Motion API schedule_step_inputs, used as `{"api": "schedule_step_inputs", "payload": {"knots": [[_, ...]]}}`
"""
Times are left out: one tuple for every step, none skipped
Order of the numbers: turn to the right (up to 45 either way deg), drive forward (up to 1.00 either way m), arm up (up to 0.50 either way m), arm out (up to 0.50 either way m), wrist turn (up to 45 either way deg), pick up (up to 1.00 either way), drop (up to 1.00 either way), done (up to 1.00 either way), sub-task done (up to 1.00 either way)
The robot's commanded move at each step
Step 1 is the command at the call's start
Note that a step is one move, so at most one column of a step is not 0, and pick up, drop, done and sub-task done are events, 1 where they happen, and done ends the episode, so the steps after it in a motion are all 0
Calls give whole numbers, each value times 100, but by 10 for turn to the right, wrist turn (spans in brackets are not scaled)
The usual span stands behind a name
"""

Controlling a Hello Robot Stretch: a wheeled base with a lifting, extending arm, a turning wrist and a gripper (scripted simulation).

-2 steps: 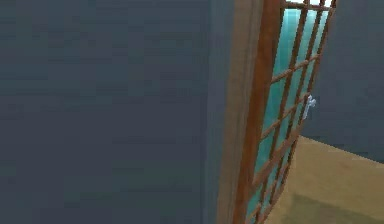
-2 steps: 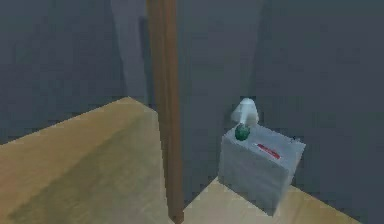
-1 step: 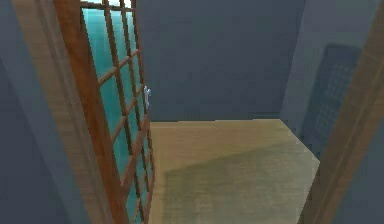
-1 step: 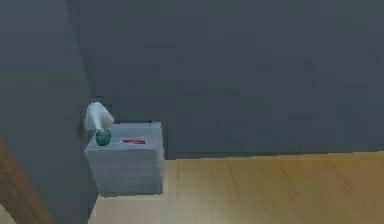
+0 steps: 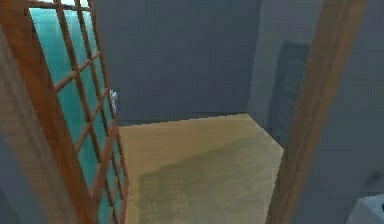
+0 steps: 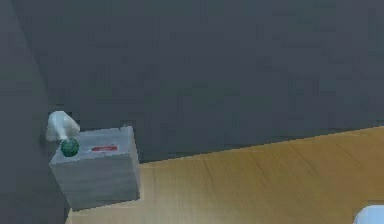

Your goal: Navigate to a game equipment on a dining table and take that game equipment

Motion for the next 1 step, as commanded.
{"api": "schedule_step_inputs", "payload": {"knots": [[0,60,0,0,0,0,0,0,0]]}}
